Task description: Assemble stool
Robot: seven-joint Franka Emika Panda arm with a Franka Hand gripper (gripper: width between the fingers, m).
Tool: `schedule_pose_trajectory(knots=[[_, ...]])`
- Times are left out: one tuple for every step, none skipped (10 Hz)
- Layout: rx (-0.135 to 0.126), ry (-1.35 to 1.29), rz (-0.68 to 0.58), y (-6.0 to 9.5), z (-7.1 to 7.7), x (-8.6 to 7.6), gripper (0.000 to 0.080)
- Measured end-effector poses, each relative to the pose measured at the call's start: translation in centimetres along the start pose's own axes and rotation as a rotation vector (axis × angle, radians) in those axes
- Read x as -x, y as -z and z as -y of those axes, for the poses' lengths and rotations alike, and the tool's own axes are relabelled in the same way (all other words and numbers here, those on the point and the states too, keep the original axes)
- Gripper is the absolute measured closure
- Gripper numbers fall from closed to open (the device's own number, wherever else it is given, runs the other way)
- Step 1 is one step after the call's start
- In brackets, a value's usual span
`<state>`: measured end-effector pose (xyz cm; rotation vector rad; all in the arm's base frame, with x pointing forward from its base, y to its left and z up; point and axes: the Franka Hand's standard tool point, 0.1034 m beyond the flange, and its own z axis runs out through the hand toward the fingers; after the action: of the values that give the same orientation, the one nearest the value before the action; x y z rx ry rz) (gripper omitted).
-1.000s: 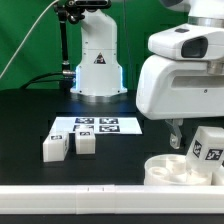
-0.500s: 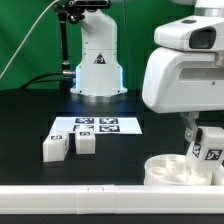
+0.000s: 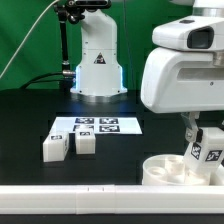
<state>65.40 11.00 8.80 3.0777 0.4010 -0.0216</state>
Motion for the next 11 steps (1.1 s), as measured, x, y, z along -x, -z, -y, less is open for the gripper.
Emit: schedule_pose_trajectory(knots=[[-0.003,-0.071,0.000,0.0,0.1,0.0,0.0460],[-0.004,-0.149,0.000,0.0,0.1,0.0,0.0460],[-0.006,-0.240,-0.021,0.1,0.2,-0.2,0.0459],[-0.013,-0.355,-0.062,0.3,0.4,0.3,0.0459],[-0.022,-0.450,-0.082,-0.1,0.9,0.9,0.0459],[-0.028,-0.548,-0.112,0.0,0.9,1.0,0.0459],[-0.033,-0.708,-0.141,0.0,0.9,1.4,0.0459],[-0.032,-0.792,-0.151,-0.1,0.9,1.6,0.0459],[-0.045,-0.877,-0.154,-0.1,0.7,1.6,0.0459],[-0.057,-0.913,-0.163,-0.1,0.5,1.5,0.0459],[-0.068,-0.979,-0.158,-0.1,0.4,1.6,0.0459]])
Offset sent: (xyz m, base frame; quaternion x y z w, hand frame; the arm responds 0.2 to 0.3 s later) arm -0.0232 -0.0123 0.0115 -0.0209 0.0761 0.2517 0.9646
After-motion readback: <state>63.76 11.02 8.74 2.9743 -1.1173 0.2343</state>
